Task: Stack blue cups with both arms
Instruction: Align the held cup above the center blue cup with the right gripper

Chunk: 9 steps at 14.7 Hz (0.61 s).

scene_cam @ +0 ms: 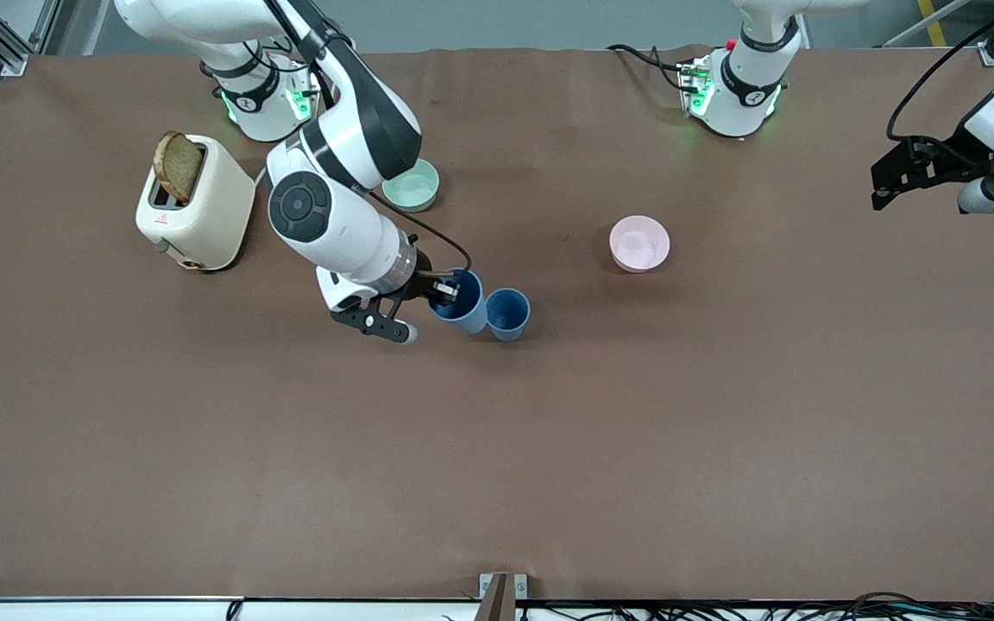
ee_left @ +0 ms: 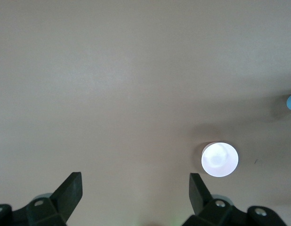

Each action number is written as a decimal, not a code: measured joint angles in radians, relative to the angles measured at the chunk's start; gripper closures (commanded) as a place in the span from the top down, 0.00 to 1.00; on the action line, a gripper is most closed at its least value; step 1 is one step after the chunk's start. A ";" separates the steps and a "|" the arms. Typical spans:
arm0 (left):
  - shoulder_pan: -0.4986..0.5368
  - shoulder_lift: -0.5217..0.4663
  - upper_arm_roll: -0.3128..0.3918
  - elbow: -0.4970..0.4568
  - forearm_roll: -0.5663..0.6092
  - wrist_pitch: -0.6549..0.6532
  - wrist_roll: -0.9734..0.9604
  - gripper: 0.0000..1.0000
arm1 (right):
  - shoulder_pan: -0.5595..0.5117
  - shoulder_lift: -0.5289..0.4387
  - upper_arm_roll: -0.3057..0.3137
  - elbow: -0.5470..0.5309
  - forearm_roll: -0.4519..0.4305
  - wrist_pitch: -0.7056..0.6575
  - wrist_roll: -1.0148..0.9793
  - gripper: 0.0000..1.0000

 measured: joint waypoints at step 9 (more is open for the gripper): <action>-0.011 0.010 -0.005 0.004 0.000 0.015 0.000 1.00 | 0.009 0.030 0.000 -0.004 0.000 0.011 0.000 0.01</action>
